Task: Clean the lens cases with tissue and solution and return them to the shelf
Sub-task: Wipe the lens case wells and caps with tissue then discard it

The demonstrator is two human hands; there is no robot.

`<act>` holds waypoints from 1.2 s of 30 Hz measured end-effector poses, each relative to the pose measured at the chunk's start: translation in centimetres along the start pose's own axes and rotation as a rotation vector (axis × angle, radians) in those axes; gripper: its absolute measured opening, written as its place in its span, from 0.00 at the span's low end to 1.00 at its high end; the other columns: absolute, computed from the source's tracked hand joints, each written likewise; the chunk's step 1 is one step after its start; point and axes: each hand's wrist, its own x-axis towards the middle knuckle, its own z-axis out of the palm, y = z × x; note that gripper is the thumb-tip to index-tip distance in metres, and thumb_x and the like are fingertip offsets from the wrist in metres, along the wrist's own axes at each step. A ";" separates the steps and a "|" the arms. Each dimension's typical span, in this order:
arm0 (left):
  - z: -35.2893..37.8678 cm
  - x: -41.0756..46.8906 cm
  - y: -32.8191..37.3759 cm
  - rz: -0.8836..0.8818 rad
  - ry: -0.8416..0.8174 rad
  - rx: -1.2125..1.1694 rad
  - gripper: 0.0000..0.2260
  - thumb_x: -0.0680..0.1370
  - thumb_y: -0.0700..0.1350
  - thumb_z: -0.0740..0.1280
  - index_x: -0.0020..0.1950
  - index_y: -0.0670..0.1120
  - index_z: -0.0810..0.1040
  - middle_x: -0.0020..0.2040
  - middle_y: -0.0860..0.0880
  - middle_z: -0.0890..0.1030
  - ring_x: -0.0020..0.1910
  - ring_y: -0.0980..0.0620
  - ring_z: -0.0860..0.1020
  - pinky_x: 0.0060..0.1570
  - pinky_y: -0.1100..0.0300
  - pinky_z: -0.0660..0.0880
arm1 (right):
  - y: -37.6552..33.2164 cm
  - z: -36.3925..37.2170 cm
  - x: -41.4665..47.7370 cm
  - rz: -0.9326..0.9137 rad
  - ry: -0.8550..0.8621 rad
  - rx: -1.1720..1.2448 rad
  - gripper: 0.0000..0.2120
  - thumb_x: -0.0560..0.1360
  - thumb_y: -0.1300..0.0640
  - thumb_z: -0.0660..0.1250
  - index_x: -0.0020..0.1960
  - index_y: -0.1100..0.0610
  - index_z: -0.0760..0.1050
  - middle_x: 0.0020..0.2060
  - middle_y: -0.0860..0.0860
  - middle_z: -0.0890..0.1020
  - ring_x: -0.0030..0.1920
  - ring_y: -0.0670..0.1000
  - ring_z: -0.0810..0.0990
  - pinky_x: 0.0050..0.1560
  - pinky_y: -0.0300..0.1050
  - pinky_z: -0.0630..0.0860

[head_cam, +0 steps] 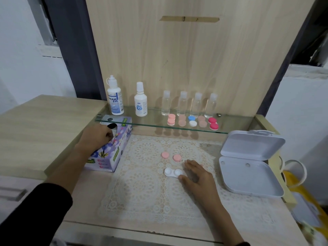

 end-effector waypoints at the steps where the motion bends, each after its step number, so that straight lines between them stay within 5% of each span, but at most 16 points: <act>1: 0.1 -0.1 -0.1 -0.002 0.025 -0.064 0.08 0.75 0.44 0.64 0.45 0.51 0.84 0.43 0.48 0.84 0.41 0.49 0.78 0.43 0.57 0.74 | 0.0 0.0 0.0 0.001 -0.006 -0.003 0.25 0.72 0.51 0.73 0.68 0.52 0.74 0.70 0.45 0.72 0.71 0.43 0.66 0.74 0.51 0.62; 9: -1.5 -2.4 1.7 -0.191 0.467 -0.447 0.08 0.79 0.44 0.64 0.53 0.42 0.80 0.47 0.41 0.82 0.44 0.40 0.78 0.44 0.52 0.71 | 0.1 0.0 0.0 -0.033 -0.018 -0.062 0.25 0.71 0.49 0.74 0.66 0.51 0.76 0.68 0.45 0.74 0.72 0.44 0.66 0.74 0.53 0.62; 18: -3.3 -2.2 2.5 -0.373 0.539 -0.774 0.13 0.83 0.49 0.55 0.60 0.42 0.71 0.55 0.38 0.78 0.53 0.39 0.75 0.48 0.52 0.68 | 0.0 0.0 0.0 -0.059 -0.030 -0.105 0.20 0.72 0.48 0.73 0.63 0.47 0.79 0.68 0.45 0.74 0.72 0.44 0.65 0.73 0.54 0.62; 25: -5.0 -3.1 4.5 -0.292 0.644 -1.178 0.03 0.82 0.43 0.58 0.53 0.49 0.71 0.51 0.51 0.76 0.45 0.61 0.75 0.39 0.73 0.70 | 0.1 0.0 -0.1 -0.076 -0.036 -0.093 0.16 0.73 0.49 0.72 0.60 0.43 0.79 0.68 0.45 0.74 0.72 0.44 0.65 0.72 0.53 0.63; 30: -4.2 -4.1 7.2 -0.059 0.593 -1.043 0.09 0.79 0.36 0.58 0.45 0.46 0.75 0.45 0.54 0.78 0.44 0.66 0.73 0.45 0.73 0.68 | 0.1 0.0 0.0 -0.081 -0.038 -0.104 0.15 0.73 0.50 0.72 0.60 0.43 0.79 0.68 0.46 0.74 0.72 0.45 0.66 0.73 0.53 0.62; 36: -2.4 -7.0 12.3 0.247 0.205 -0.808 0.07 0.72 0.52 0.58 0.46 0.54 0.75 0.45 0.57 0.75 0.37 0.57 0.73 0.38 0.61 0.72 | 0.2 0.1 0.0 -0.075 -0.042 -0.105 0.15 0.74 0.49 0.71 0.60 0.42 0.79 0.68 0.46 0.74 0.72 0.46 0.66 0.72 0.55 0.62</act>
